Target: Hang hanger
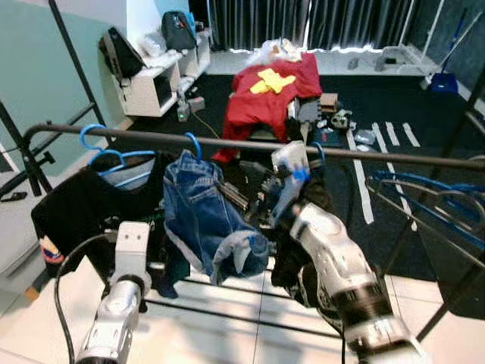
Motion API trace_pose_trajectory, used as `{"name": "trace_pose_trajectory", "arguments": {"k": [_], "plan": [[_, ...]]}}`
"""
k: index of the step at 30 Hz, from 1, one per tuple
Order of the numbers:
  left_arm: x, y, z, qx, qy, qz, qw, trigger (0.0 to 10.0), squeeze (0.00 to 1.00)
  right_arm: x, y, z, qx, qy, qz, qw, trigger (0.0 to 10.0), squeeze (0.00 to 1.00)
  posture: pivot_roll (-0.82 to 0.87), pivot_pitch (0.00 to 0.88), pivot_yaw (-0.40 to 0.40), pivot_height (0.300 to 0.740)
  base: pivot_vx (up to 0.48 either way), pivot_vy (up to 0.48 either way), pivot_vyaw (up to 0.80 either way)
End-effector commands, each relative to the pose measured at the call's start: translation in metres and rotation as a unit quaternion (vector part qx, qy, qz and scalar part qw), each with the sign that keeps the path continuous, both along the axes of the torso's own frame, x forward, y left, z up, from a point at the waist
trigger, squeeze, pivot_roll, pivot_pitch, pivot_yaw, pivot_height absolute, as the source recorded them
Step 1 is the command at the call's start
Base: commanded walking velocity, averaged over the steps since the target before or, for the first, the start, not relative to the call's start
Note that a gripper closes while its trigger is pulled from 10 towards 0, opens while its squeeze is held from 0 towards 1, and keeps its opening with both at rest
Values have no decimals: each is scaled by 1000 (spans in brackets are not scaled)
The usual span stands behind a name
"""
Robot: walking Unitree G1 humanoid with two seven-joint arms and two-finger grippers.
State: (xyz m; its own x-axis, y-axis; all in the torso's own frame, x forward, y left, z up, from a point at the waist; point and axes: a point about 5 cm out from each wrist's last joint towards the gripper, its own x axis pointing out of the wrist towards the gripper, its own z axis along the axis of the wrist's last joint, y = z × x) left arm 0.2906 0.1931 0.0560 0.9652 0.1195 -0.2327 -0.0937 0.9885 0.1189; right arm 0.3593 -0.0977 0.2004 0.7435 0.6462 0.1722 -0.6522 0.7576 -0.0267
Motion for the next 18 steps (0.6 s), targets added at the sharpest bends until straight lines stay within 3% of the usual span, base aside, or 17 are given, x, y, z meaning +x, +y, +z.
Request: {"name": "trace_pose_trajectory", "arguments": {"k": [1,9,13,15,18], "plan": [[-3,3,-5,6,6,-3,1000,10000,0,5,2,-5,-13,10,-10,1000,10000,0,37,5,50,740,0,0,0],[-3,0,-7,11,4,-13,1000,10000,0,8,13,-24,-60,46,17,997,10000,0,51,26,47,740,0,0,0],[-3,0,-7,11,4,-13,1000,10000,0,8,13,-24,-60,46,17,997,10000,0,51,26,47,740,0,0,0],[-5,-2,-8,12,2,-20,1000,10000,0,4,27,-37,-76,67,50,994,10000,0,62,43,43,740,0,0,0],[-6,-2,-9,13,1,-23,1000,10000,0,6,33,-42,-85,75,50,992,10000,0,63,44,42,740,0,0,0]]}}
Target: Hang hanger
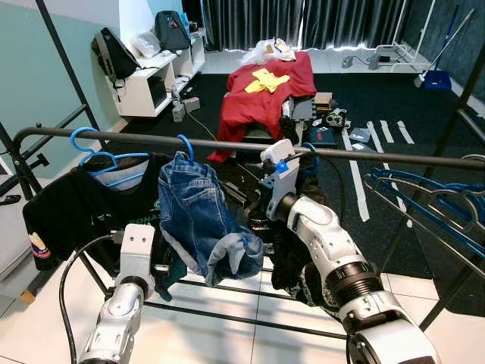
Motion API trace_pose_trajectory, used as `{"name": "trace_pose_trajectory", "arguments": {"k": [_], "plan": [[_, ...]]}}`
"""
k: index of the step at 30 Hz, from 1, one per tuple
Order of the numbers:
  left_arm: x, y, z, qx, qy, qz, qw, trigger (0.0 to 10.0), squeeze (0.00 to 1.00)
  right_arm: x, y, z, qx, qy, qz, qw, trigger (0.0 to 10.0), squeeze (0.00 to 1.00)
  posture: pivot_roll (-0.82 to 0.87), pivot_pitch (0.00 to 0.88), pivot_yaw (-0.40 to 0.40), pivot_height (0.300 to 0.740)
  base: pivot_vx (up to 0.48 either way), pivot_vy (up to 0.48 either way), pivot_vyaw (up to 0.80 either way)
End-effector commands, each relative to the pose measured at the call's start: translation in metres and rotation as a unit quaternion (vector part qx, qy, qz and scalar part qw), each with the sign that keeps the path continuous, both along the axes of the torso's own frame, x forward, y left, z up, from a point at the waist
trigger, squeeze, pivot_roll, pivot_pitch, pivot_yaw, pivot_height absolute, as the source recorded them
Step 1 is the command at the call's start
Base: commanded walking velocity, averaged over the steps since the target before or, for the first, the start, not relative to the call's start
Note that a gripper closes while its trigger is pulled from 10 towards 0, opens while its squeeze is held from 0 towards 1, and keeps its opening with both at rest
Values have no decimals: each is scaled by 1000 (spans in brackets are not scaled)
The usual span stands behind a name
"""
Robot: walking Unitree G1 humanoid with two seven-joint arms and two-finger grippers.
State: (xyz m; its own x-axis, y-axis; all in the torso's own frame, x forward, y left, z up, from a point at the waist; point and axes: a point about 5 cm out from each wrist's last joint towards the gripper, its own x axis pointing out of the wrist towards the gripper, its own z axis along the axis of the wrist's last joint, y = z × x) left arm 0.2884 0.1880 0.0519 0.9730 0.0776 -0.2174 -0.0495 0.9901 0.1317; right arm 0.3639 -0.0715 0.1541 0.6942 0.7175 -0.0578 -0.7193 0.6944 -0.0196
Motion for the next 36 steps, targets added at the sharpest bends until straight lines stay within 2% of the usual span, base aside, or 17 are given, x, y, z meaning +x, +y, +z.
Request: {"name": "trace_pose_trajectory", "arguments": {"k": [1,4,13,16,20,21,29,36], "plan": [[-4,3,-5,6,8,0,1000,10000,0,2,6,4,-7,-11,9,1000,10000,0,63,44,42,740,0,0,0],[-6,4,-5,6,8,0,1000,10000,0,-6,22,0,0,-5,56,998,10000,0,68,52,40,740,0,0,0],[-7,4,-7,7,10,-1,1000,10000,0,-13,34,-2,29,-11,78,996,10000,0,68,55,44,740,0,0,0],[-6,3,-7,8,11,-4,1000,10000,0,-11,41,-15,-24,3,44,999,10000,0,67,55,43,740,0,0,0],[-6,2,-7,8,10,-4,1000,10000,0,-5,42,-21,-53,12,6,999,10000,0,79,53,33,740,0,0,0],[-6,1,-7,7,9,-3,1000,10000,0,-3,42,-23,-60,17,-10,998,0,0,82,52,29,740,0,0,0],[-4,-2,-7,4,7,0,1000,10000,0,3,35,-24,-72,24,-35,997,0,0,82,44,20,740,0,0,0],[-2,-3,-8,-1,11,-3,1000,10000,0,3,28,-22,-35,15,-17,999,0,0,69,39,31,740,0,0,0]]}}
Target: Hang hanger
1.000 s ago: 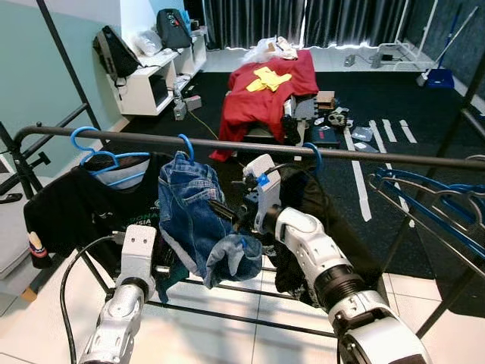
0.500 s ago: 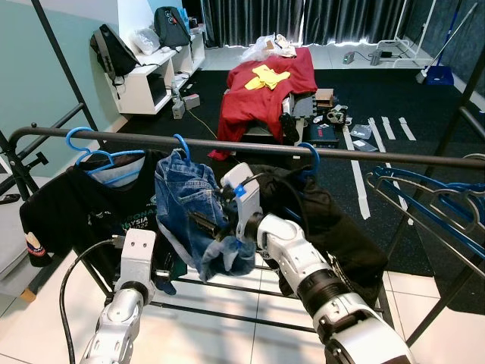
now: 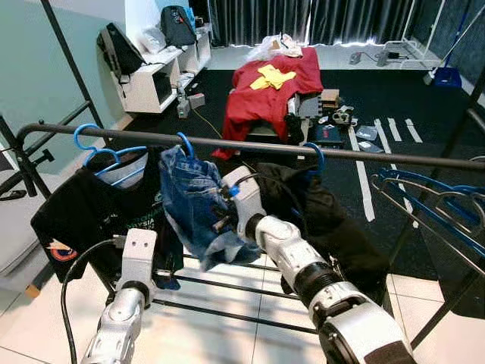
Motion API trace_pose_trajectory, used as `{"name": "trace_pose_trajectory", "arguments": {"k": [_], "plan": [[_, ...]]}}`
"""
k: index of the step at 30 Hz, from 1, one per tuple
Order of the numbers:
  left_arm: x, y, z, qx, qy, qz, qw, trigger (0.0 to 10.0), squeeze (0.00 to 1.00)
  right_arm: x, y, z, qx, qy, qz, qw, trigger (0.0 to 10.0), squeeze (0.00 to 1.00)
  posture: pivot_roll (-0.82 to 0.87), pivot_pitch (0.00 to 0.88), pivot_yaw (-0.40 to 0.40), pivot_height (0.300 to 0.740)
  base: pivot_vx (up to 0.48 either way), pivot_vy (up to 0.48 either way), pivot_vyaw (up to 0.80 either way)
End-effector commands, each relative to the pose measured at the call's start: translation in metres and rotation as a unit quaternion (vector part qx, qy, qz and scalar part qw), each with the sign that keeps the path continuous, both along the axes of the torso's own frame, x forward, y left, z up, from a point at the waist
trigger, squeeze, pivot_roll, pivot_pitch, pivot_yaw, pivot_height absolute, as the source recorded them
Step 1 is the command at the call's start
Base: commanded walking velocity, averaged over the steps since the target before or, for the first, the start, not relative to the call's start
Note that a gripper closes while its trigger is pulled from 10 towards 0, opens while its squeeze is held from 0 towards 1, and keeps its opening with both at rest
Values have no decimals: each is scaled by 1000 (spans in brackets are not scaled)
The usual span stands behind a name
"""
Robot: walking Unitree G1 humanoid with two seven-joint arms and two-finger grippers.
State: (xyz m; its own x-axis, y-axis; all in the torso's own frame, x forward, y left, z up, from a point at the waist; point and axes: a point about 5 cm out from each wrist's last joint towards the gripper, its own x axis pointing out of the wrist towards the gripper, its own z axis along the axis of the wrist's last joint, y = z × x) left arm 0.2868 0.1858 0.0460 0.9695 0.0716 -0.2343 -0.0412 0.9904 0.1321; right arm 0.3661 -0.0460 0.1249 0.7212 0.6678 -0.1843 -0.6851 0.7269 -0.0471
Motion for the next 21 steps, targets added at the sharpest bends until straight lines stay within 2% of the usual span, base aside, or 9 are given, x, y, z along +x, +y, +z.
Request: {"name": "trace_pose_trajectory", "arguments": {"k": [1,10,11,12,13,16,17,18,21], "plan": [[0,0,-2,-1,3,-1,1000,10000,0,1,2,7,20,-22,11,999,0,0,69,39,31,740,0,0,0],[2,-1,-3,-4,4,-1,1000,10000,0,3,-10,20,51,-48,25,997,0,0,59,33,36,740,0,0,0],[2,-1,-3,-6,5,-2,1000,10000,0,1,-13,28,80,-60,39,994,0,0,51,31,43,740,0,0,0],[2,-1,-3,-6,5,-2,1000,10000,0,1,-13,28,80,-60,39,994,0,0,51,31,43,740,0,0,0],[3,0,-3,-7,5,-3,1000,10000,0,-3,-15,36,112,-74,59,989,0,0,43,30,49,740,0,0,0],[3,0,-3,-8,6,-4,1000,10000,0,-8,-18,45,141,-88,80,983,0,0,34,29,55,740,0,0,0],[4,0,-3,-8,7,-6,1000,10000,0,-17,-21,54,168,-103,109,974,0,0,27,28,60,740,0,0,0],[4,0,-3,-8,7,-6,1000,10000,0,-17,-21,54,168,-103,109,974,0,0,27,28,60,740,0,0,0],[6,0,-3,-8,9,-11,1000,10000,0,-34,-23,63,183,-117,153,964,0,0,20,28,65,740,0,0,0]]}}
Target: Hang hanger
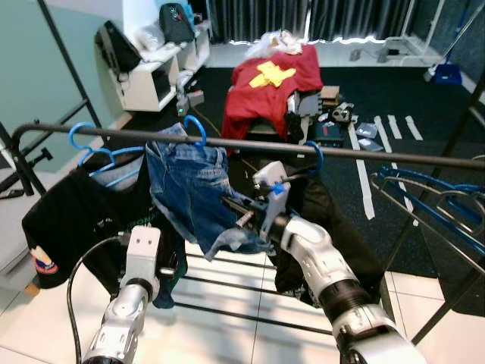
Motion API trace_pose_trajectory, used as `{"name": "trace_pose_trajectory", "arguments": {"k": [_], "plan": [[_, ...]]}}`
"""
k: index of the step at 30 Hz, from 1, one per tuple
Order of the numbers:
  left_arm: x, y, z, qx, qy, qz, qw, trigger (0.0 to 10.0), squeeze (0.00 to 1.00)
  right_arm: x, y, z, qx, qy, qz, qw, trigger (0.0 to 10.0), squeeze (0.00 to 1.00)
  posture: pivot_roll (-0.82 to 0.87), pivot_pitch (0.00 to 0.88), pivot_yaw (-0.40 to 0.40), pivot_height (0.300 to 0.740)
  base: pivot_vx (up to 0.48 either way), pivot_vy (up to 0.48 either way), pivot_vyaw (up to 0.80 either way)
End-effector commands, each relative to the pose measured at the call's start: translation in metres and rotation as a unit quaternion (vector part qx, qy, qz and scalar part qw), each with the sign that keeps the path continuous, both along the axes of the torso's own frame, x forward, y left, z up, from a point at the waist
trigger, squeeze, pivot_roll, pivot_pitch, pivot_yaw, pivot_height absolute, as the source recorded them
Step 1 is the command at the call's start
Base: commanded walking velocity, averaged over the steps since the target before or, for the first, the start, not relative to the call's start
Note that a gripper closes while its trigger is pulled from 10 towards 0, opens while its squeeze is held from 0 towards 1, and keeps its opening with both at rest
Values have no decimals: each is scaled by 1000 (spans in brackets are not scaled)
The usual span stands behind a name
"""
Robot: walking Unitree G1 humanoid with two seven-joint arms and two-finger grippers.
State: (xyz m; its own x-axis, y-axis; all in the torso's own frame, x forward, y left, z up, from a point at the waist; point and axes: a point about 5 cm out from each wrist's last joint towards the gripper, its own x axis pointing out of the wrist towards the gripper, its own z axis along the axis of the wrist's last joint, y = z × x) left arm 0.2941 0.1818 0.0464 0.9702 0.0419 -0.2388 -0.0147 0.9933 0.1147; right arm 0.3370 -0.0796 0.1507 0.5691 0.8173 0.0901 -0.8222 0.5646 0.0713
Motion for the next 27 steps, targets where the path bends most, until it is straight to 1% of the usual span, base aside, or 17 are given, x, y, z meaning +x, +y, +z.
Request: {"name": "trace_pose_trajectory", "arguments": {"k": [1,3,4,6,7,8,11,12,13,15,18,19,20,22,25,26,27], "plan": [[-1,4,-4,1,7,1,1000,10000,0,-12,10,35,35,-78,59,995,0,0,13,25,68,740,0,0,0],[-1,4,-4,0,8,-3,1000,10000,0,-24,9,22,-7,-73,81,994,0,0,9,25,70,740,0,0,0],[-1,4,-4,0,8,-3,1000,10000,0,-24,9,22,-7,-73,81,994,0,0,9,25,70,740,0,0,0],[0,5,-3,-2,7,-8,1000,10000,0,-35,4,6,-35,-59,84,994,0,0,0,25,74,740,0,0,0],[0,5,-3,-2,7,-8,1000,10000,0,-35,4,6,-35,-59,84,994,0,0,0,25,74,740,0,0,0],[1,6,-2,-2,5,-11,1000,10000,0,-41,0,-2,-45,-49,79,995,0,0,-9,26,78,740,0,0,0],[1,8,-2,0,4,-14,1000,10000,0,-46,-3,-7,-51,-41,76,995,0,0,-15,27,81,740,0,0,0],[2,12,-2,5,6,-15,1000,10000,0,-58,-11,-19,-70,-21,68,995,0,0,-33,29,90,740,0,0,0],[2,12,-2,5,6,-15,1000,10000,0,-58,-11,-19,-70,-21,68,995,0,0,-33,29,90,740,0,0,0],[3,16,-2,10,7,-19,1000,10000,0,-70,-20,-26,-84,1,55,995,0,0,-40,29,95,740,0,0,0],[4,19,-1,11,6,-23,1000,10000,0,-77,-28,-29,-94,14,42,995,0,0,-45,30,100,740,0,0,0],[5,22,1,8,4,-25,1000,10000,0,-80,-32,-30,-95,19,35,995,0,0,-48,32,104,740,0,0,0],[5,22,1,8,4,-25,1000,10000,0,-80,-32,-30,-95,19,35,995,0,0,-48,32,104,740,0,0,0],[6,31,3,8,3,-27,1000,10000,0,-86,-42,-24,-79,21,23,996,0,0,-47,32,104,740,0,0,0],[6,39,4,-25,9,-25,999,10000,0,-87,-53,-6,-28,5,1,1000,0,0,-46,35,104,740,0,0,0],[8,37,6,-33,6,-30,999,10000,0,-86,-57,2,-6,-3,-5,1000,0,0,-43,37,102,740,0,0,0],[13,27,14,-42,-6,-44,998,10000,0,-82,-62,13,19,-15,-14,1000,0,0,-39,40,99,740,0,0,0]]}}
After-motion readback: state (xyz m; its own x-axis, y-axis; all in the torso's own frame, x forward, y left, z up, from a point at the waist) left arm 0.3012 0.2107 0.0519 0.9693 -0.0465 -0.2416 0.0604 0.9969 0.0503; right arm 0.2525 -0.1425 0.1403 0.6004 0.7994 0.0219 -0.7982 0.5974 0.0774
